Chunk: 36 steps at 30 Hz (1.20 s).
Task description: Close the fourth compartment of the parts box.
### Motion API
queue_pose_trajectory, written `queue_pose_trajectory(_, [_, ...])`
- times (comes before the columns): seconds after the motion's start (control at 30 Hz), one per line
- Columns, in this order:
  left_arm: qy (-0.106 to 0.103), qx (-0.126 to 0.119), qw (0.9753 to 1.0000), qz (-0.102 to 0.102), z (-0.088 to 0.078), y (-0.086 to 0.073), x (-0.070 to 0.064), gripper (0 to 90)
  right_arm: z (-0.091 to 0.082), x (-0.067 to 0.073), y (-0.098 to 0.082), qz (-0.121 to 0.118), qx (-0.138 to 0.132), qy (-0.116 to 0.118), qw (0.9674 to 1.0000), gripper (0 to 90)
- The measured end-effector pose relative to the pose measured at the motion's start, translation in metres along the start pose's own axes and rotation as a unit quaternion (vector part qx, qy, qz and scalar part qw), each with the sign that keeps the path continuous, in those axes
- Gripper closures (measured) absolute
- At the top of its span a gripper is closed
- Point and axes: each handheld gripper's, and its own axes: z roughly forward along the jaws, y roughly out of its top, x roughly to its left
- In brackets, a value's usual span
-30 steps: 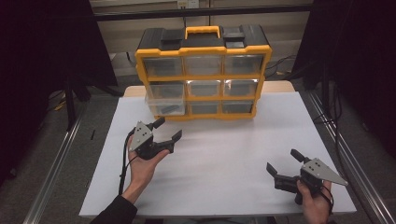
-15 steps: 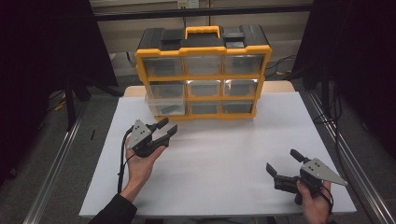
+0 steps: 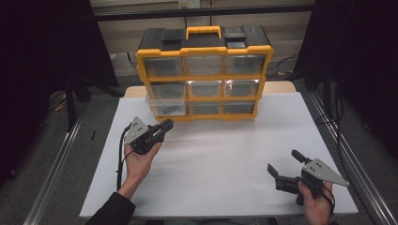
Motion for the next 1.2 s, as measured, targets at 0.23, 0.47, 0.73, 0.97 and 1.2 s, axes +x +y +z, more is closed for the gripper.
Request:
queue_pose_trajectory(0.23, [-0.001, 0.001, 0.9997, -0.026, 0.000, 0.006, 0.011, 90.0, 0.000, 0.000, 0.000, 0.001, 0.001, 0.000, 1.0000, 0.4])
queue_pose_trajectory(0.47, [0.002, -0.004, 0.9995, -0.031, 0.007, 0.012, 0.017, 90.0, 0.000, 0.000, 0.000, 0.001, 0.001, 0.000, 1.0000, 0.4])
queue_pose_trajectory(0.73, [0.010, 0.002, 0.9996, -0.027, 0.016, 0.011, 0.018, 90.0, 0.001, 0.000, 0.000, 0.000, 0.000, 0.000, 1.0000, 0.4])
queue_pose_trajectory(0.97, [0.016, 0.012, 0.9995, -0.024, 0.022, 0.009, 0.021, 90.0, 0.001, 0.000, 0.000, 0.000, 0.000, 0.000, 1.0000, 0.4])
queue_pose_trajectory(1.2, [0.026, 0.012, 0.9992, -0.027, 0.021, 0.009, 0.027, 90.0, 0.000, 0.000, 0.000, -0.001, 0.000, 0.001, 1.0000, 0.4])
